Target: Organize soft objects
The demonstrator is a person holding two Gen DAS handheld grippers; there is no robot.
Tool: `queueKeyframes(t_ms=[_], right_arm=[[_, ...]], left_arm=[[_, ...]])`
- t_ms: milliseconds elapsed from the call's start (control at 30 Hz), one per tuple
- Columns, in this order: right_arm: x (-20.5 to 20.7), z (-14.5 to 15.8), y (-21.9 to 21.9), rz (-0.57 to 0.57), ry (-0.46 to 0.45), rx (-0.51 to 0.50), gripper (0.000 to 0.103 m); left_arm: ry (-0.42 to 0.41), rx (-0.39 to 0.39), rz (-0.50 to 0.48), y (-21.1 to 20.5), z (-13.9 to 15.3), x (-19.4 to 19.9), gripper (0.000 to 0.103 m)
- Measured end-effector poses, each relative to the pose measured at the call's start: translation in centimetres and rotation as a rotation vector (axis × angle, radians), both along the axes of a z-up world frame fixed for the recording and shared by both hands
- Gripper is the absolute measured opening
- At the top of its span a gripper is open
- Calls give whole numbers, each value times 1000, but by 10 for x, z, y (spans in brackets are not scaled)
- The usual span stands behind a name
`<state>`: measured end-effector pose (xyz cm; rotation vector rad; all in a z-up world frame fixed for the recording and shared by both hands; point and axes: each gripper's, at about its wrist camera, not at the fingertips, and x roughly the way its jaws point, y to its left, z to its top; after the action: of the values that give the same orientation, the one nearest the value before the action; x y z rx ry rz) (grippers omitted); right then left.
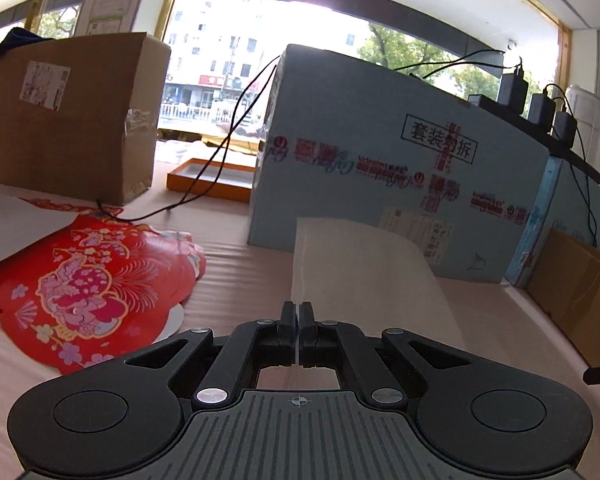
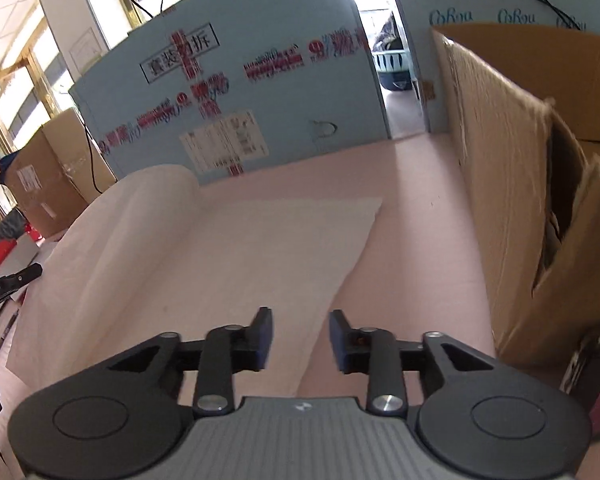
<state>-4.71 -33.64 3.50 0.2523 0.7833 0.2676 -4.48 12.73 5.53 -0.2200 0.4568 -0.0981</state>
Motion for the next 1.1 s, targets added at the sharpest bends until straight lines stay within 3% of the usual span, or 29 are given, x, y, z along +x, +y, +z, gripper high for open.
queueKeyframes(t_ms=[167, 300, 333, 400, 433, 467, 500, 600, 633, 667, 700, 733, 767, 800, 833, 867, 900, 933, 967, 1033, 1100], right_arm=[[-2, -16, 5, 74, 100, 165, 80], [2, -17, 19, 104, 57, 151, 85], [5, -16, 21, 100, 49, 146, 85], [8, -15, 26, 87, 28, 118, 84], [8, -14, 29, 86, 16, 98, 84], [9, -15, 33, 92, 1, 72, 85], [9, -16, 37, 99, -14, 46, 85], [6, -19, 46, 114, -49, -13, 90], [4, -20, 51, 120, -63, -37, 91], [2, -21, 55, 124, -76, -63, 92], [0, -22, 59, 128, -90, -93, 92], [-2, -24, 64, 132, -103, -122, 92], [-4, -25, 68, 135, -116, -151, 91], [-6, -26, 72, 139, -128, -180, 91], [-7, -26, 75, 140, -135, -200, 86], [-8, -25, 75, 139, -142, -201, 72], [-9, -24, 74, 141, -149, -192, 63], [-9, -23, 72, 141, -151, -180, 47], [-9, -23, 71, 140, -150, -174, 29], [-8, -22, 68, 136, -148, -164, 7], [-9, -19, 67, 123, -169, -201, 5]], left_arm=[[46, -53, 37, 12, -14, -3, 0], [91, -79, 57, 24, -24, -7, 1], [113, -72, 70, 26, -27, -8, 5], [139, -54, 90, 27, -31, -13, 41], [153, -60, 95, 25, -33, -16, 78], [165, -73, 97, 24, -34, -20, 88], [176, -78, 77, 21, -35, -22, 88], [198, 32, 17, -3, -39, -24, 88], [205, 149, -1, -21, -43, -24, 87], [210, 211, -9, -30, -46, -24, 85], [198, 261, -29, -41, -47, -25, 76], [187, 253, -68, -47, -45, -26, 50], [185, 240, -83, -48, -44, -26, 38], [180, 240, -90, -51, -44, -25, 35], [173, 242, -101, -53, -44, -25, 24], [169, 237, -110, -54, -44, -25, 14], [165, 227, -119, -54, -43, -24, 10], [156, 236, -111, -53, -41, -24, 4], [144, 251, -97, -52, -38, -25, 4], [121, 283, -69, -49, -33, -25, 4], [97, 314, -41, -46, -27, -26, 4]])
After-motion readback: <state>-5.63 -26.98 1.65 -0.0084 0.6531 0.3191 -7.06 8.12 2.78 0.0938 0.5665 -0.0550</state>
